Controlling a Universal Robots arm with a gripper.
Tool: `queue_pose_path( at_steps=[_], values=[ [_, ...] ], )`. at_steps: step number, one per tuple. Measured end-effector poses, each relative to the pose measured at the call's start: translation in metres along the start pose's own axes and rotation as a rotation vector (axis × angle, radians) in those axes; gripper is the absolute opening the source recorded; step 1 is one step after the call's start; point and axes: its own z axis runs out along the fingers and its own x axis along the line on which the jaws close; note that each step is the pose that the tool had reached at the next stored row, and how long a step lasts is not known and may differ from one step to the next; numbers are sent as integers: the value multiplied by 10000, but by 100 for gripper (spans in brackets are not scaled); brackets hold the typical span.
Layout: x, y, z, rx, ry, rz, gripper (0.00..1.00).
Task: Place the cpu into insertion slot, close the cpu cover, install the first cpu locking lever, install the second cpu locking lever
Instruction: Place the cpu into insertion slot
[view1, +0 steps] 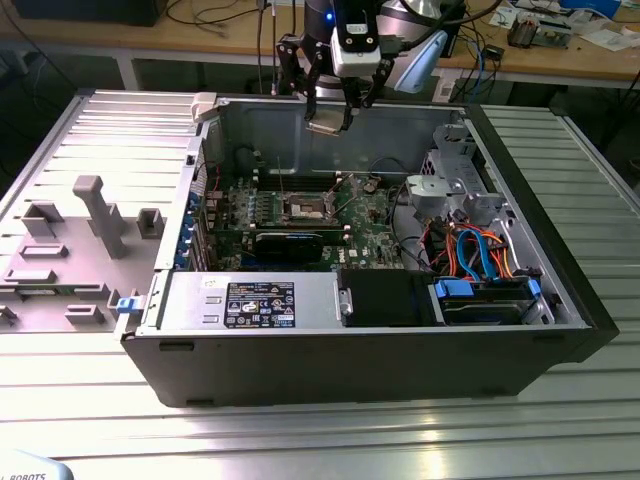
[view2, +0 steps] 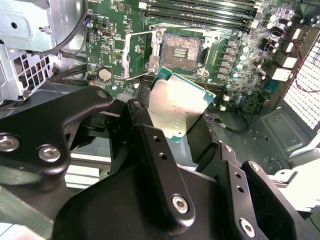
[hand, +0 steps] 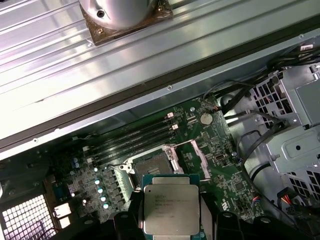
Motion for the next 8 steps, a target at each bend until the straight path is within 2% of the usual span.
queue_pose_path(
  at_steps=[4,8],
  values=[
    [0,0,0,0,-2,19,54],
    [1,0,1,-6,-26,290,54]
  ],
)
